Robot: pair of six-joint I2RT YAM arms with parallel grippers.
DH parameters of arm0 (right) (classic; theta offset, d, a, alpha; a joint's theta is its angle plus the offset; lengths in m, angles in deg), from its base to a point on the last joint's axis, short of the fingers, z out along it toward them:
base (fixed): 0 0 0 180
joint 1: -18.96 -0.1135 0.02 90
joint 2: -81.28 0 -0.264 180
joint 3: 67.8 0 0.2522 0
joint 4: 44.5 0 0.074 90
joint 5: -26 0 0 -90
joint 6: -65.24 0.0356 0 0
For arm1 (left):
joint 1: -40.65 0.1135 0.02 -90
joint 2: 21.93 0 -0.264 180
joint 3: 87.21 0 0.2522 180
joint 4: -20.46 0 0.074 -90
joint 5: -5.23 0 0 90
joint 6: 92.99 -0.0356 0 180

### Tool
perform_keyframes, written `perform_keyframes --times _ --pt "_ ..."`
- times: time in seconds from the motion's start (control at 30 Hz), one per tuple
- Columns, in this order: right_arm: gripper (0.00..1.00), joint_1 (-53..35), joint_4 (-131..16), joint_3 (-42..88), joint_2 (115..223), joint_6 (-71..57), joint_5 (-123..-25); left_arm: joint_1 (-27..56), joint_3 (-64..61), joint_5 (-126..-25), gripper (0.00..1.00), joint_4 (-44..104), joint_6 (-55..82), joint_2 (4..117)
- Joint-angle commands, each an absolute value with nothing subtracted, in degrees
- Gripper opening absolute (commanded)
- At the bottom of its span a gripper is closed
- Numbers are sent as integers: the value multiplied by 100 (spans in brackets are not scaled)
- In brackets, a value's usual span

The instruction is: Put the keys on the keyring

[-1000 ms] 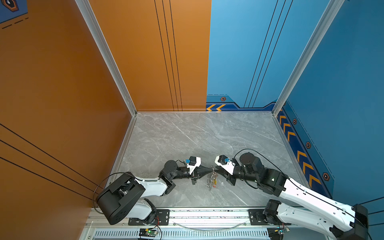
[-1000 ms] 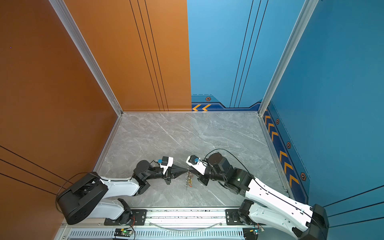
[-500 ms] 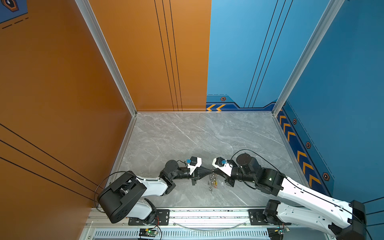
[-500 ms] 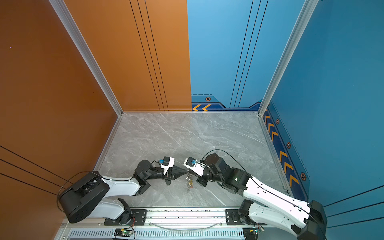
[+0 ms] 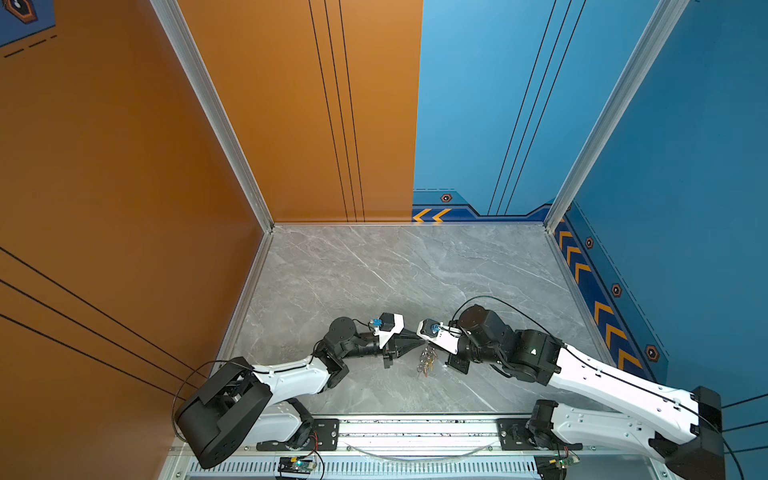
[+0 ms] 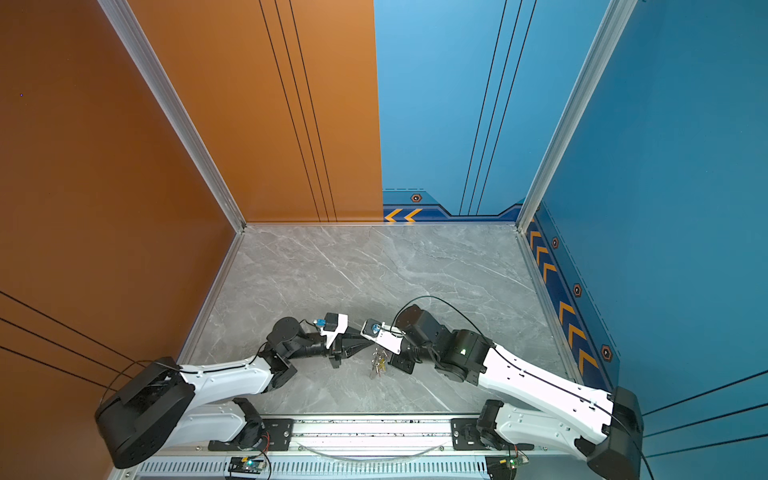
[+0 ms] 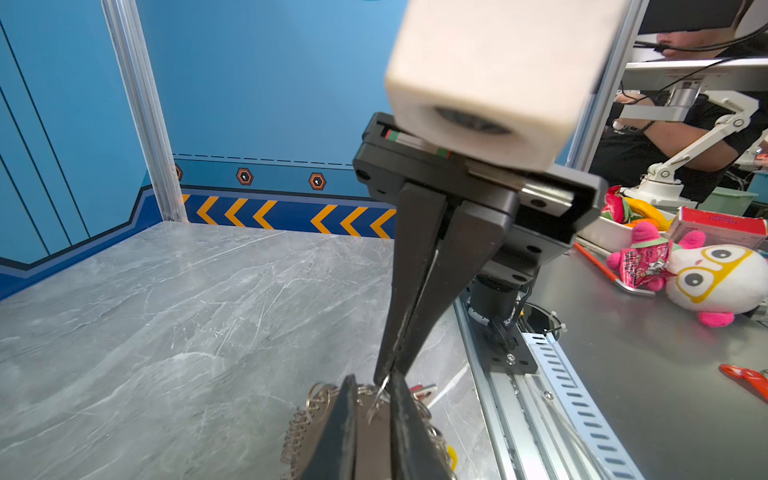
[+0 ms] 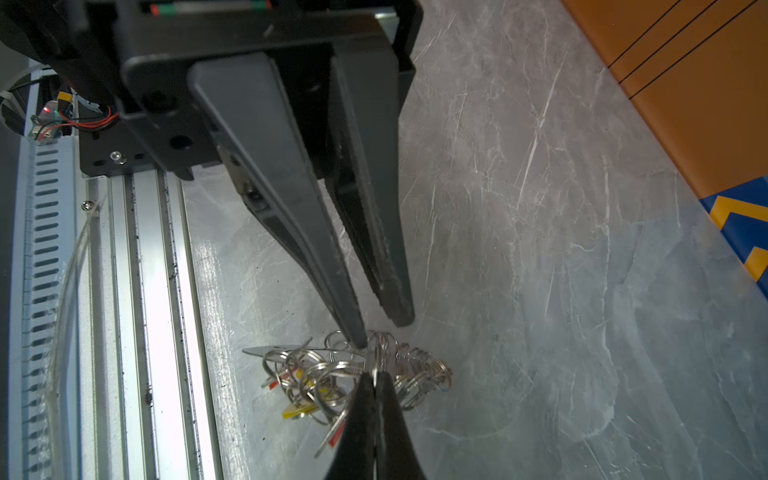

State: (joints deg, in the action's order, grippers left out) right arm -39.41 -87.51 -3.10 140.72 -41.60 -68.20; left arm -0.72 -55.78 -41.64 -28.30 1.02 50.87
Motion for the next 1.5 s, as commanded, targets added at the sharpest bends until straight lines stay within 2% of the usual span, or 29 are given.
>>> perform_keyframes --times 0.0,0.57,0.8,1.1,1.2,1.27,1.37,1.47 --pt "0 -4019 -8948 -8 14105 -4385 -6647 -136 -5463 -4245 16 -2378 -148 5086" --pt "0 -4090 -8869 72 14252 -4465 -6832 -171 -5377 -4093 17 -2291 -139 5178" --pt "0 -4099 -8764 84 14333 -4462 -6887 -193 -5333 -4004 13 -2291 -112 5234" --pt "0 -4098 -8682 46 14358 -4455 -6903 -196 -5313 -4027 0 -2291 -81 5257" --pt "0 -4082 -8682 24 14368 -4454 -6868 -198 -5302 -4081 0 -2291 -59 5240" --pt "4 -4073 -8657 11 14347 -4429 -6819 -198 -5302 -4122 0 -2282 -44 5240" --pt "17 -4024 -8566 -74 14215 -4354 -6612 -198 -5317 -4174 0 -2284 -35 5209" --pt "26 -3890 -8388 -261 13893 -4176 -6430 -199 -5346 -4287 0 -2283 -59 5180"
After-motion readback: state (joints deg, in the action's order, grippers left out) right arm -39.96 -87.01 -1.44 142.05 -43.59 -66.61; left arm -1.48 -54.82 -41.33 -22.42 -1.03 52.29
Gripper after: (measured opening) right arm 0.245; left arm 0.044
